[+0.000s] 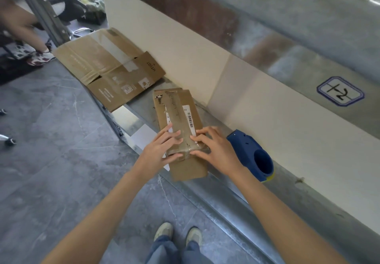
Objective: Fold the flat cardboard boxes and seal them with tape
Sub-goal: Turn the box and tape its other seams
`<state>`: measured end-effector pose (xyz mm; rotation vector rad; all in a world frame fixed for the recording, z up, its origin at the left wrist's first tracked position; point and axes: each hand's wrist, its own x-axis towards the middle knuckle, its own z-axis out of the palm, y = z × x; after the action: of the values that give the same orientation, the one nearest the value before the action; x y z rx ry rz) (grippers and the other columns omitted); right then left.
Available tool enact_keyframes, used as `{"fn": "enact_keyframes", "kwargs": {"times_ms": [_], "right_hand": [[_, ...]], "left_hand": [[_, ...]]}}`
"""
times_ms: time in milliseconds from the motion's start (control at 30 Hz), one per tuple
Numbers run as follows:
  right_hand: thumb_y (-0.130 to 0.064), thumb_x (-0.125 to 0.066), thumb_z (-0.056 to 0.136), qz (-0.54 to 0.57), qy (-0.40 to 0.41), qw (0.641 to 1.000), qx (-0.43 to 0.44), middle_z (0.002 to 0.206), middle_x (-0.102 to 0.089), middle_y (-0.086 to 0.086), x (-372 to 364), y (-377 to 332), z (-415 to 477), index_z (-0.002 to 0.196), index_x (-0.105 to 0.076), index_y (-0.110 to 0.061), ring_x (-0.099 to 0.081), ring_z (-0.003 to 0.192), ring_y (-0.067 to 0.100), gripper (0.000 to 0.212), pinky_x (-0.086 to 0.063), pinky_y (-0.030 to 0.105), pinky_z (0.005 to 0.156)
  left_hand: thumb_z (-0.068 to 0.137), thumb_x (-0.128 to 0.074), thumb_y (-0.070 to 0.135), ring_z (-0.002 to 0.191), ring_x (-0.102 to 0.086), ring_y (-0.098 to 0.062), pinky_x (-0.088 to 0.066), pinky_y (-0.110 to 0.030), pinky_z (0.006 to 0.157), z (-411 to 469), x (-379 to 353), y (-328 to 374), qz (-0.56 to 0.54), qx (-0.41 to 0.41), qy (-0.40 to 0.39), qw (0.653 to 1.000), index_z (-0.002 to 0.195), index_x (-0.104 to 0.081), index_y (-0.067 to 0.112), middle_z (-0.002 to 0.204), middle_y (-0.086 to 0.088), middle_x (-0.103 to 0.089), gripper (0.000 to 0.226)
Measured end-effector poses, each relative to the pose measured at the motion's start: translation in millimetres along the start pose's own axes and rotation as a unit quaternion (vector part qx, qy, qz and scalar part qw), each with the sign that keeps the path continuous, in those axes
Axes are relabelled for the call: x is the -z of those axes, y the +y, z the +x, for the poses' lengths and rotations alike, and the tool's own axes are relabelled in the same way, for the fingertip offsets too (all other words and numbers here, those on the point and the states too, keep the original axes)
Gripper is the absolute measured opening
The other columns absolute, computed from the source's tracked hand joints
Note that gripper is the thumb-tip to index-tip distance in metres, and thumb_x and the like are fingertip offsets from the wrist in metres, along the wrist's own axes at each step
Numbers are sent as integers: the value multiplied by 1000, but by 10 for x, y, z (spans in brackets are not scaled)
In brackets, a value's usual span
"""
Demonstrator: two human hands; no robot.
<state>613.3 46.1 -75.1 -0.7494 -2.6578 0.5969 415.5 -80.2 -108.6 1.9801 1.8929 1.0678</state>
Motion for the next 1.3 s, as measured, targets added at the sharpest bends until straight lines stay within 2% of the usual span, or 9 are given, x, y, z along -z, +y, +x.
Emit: {"fn": "enact_keyframes", "kwargs": {"times_ms": [200, 367, 533, 833, 1000, 1033, 1133, 1200, 1300], "right_hand": [[-46, -77, 79, 29, -11, 1000, -3, 117, -58, -5, 42, 25, 55, 114, -71, -21, -45, 116, 14, 44, -53, 35, 81], [-60, -69, 79, 58, -24, 997, -40, 117, -51, -11, 34, 0, 87, 115, -69, -26, -43, 119, 11, 49, -46, 28, 87], [-41, -70, 85, 86, 3, 995, -51, 110, -52, -14, 10, -12, 107, 107, -70, -29, -44, 116, 8, 25, -45, 27, 84], [-20, -68, 90, 101, -40, 994, -11, 110, -56, -18, 136, 136, 99, 116, -70, -29, -51, 113, 6, 27, -48, 22, 89], [-8, -62, 93, 105, -29, 994, 0, 111, -62, -11, 121, 187, 99, 124, -65, -21, -54, 107, 7, 33, -47, 22, 91], [-7, -61, 95, 105, -31, 994, -4, 113, -63, -10, 126, 200, 101, 126, -64, -20, -55, 109, 7, 34, -48, 23, 93], [-9, -59, 97, 108, -32, 994, -9, 118, -65, -9, 133, 193, 105, 127, -63, -22, -56, 113, 6, 33, -48, 24, 96], [-14, -60, 98, 119, -26, 992, -17, 118, -66, -12, 147, 178, 118, 128, -63, -24, -56, 114, 1, 32, -46, 21, 97], [-25, -63, 96, 153, -29, 987, -42, 118, -64, -23, 198, 174, 134, 130, -59, -35, -55, 115, -5, 35, -41, 11, 98]], "left_hand": [[82, -75, 34, 148, -29, -13, -30, -27, 117, 13, 73, -33, -19, 15, -38, 999, 117, -67, 16, 140, 9, -55, 41], [86, -73, 32, 145, -32, -8, -31, -23, 116, 26, 39, 33, -88, 73, 15, 993, 112, -71, 17, 133, 12, -60, 30], [80, -73, -3, 141, -40, -11, -38, -30, 114, 13, -22, 84, -106, 87, 64, 989, 106, -75, 12, 126, 6, -66, 30], [77, -67, -6, 142, -39, -10, -41, -32, 112, 35, 162, 47, -73, 63, 1, 995, 119, -72, 17, 132, 8, -63, 49], [77, -65, -7, 141, -40, -9, -43, -21, 107, 26, 167, 127, -46, 57, 1, 997, 120, -71, 15, 134, 8, -61, 48], [77, -65, -7, 136, -46, -6, -47, -15, 98, 18, 170, 143, -48, 60, -1, 997, 121, -69, 15, 137, 10, -57, 48], [79, -68, -2, 80, -59, 4, -44, -9, 63, -8, 185, 156, -52, 93, -15, 994, 126, -60, 22, 148, 10, -46, 53], [83, -66, 2, 75, -59, 8, -52, -22, 69, -20, 187, 132, -64, 107, -17, 992, 129, -57, 27, 150, 8, -46, 53], [86, -64, 5, 108, -64, -17, -53, -40, 97, -13, 212, 104, -91, 114, -21, 989, 125, -62, 26, 146, 12, -51, 44]]}}
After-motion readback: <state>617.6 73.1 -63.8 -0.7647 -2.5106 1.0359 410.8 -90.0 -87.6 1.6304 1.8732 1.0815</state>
